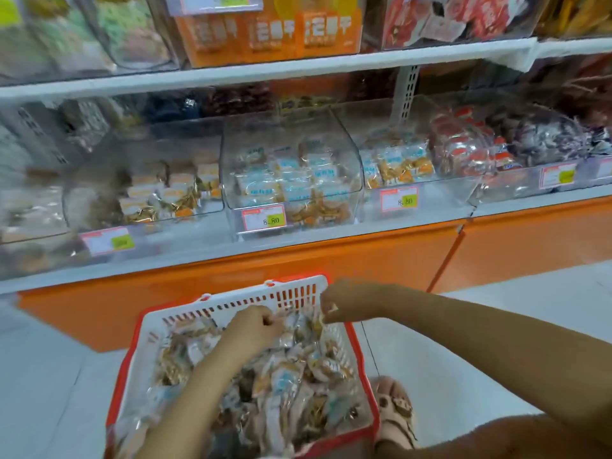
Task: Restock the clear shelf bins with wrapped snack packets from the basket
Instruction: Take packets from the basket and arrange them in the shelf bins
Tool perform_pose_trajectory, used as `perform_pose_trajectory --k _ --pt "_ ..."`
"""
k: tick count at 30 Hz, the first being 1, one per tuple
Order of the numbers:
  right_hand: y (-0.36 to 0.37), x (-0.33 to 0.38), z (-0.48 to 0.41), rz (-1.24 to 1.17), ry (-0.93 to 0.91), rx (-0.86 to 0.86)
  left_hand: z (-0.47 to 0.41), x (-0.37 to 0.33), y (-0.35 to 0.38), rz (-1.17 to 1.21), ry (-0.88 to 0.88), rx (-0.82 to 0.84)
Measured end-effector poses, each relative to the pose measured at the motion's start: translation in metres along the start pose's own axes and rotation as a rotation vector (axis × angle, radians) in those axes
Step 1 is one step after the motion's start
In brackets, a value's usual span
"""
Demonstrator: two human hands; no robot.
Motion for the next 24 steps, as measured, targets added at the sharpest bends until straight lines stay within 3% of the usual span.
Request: perform_pose_trajectory --k 6,10,14,17,19,21,24 --pt "0.092 0.053 -0.018 0.126 -0.043 0.309 0.034 0.051 0.027 0.044 -0.078 0.189" --pt "0.116 0.059 -0.027 0.112 0.062 0.32 0.043 0.066 0.035 0.104 -0.086 0.213" --pt "0.102 0.052 -0.02 0.025 0.145 0.18 0.045 0.067 0.033 0.133 -0.07 0.165" --pt "0.065 0.045 -0.016 -0.01 0.219 0.03 0.047 0.054 0.022 0.23 -0.022 0.013" --pt "0.031 0.046 -0.006 0.036 0.219 -0.142 0.049 0.038 0.022 0.572 -0.068 0.029" --pt "0.002 0.053 0.011 0.103 0.155 -0.366 0.055 0.01 0.028 0.998 -0.104 0.175" --pt "-0.026 0.059 0.05 0.068 -0.066 -0.731 0.055 -0.028 0.021 1.32 0.004 0.214"
Point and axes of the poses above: each hand's wrist, its own z-axis away from the middle knuckle, its own y-axis out of the palm, x = y × z, the point moved 5 cm from there along -z, towards the middle knuckle, and after that the axes turned 13 degrees about z, right-handed, at the moved point
